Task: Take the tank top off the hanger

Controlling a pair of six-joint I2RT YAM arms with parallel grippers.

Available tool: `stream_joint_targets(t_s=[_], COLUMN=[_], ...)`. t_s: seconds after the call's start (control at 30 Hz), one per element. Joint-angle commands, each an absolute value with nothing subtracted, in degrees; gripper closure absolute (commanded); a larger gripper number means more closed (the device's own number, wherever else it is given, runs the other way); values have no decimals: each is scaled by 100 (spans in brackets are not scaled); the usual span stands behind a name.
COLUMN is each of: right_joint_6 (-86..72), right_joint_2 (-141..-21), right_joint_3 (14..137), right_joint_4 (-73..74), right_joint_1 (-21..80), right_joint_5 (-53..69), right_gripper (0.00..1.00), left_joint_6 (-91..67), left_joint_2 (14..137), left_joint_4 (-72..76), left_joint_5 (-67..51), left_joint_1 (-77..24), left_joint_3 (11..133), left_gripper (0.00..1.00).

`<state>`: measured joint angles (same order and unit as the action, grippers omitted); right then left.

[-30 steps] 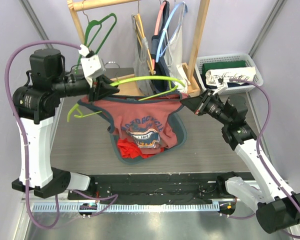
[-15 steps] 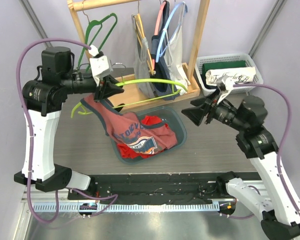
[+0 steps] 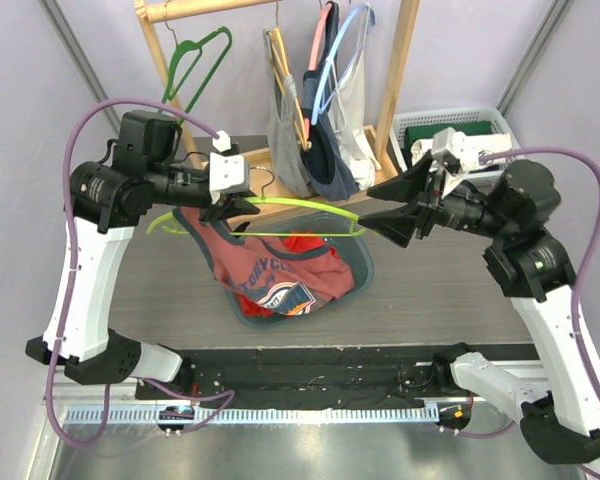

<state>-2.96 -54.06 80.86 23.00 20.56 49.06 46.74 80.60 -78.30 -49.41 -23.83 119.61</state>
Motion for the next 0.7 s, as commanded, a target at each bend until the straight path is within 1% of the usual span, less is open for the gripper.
stream_joint_targets(t_s=[0.0,0.2,0.5,0.67], right_joint_6=[-842,-932,-1125,-1108], right_joint_2=[-5528,-5765,-6029,-6196], right_joint_3=[7761,7664,7603,7594], right_joint_4=[1505,1266,870,905], right_joint_1=[2074,2083,2285,2513], right_joint_5=[5896,6108,6293,6337], right_gripper=[35,35,35,38], left_joint_6=[5001,4966,4659,4544], left_joint_2=[7805,7866,7883,8033], left_joint_4=[-8771,-8912,-8904,-8798], left_joint_5=[-5150,-5326,-5616,-5625], left_joint_1=[-2400,-2452,-2496,-2522], left_joint_3=[12103,12199,12216,12375], left_gripper=[100,100,96,96])
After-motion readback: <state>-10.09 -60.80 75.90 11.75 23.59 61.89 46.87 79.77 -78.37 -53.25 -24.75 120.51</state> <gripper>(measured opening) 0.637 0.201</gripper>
